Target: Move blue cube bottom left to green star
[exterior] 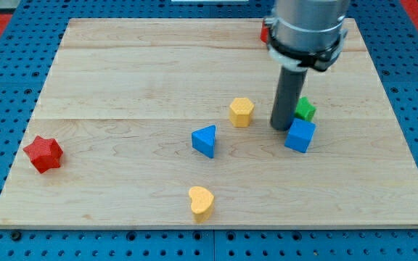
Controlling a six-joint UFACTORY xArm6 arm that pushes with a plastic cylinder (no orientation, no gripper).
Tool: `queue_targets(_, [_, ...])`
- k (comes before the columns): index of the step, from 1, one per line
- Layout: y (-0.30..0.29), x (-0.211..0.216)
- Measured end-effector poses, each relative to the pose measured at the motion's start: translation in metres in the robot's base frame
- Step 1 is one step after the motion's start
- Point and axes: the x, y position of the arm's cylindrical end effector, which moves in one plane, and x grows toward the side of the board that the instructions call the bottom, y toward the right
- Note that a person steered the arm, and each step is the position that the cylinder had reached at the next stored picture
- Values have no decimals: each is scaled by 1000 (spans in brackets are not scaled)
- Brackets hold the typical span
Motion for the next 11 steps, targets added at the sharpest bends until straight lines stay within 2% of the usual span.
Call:
queue_targets(1, [-68, -7])
queue_targets(2, [-108, -7])
queue_targets(3, [-112, -40])
queue_targets(4, [-71, -67])
queue_targets(5, [25, -97])
queue_targets(6, [114, -74])
queue_targets(7, [129, -1])
queue_targets(8, [60, 32])
queue_targets(9, [18, 13])
queue_targets(10, [10, -3])
queue_targets(11, [62, 3])
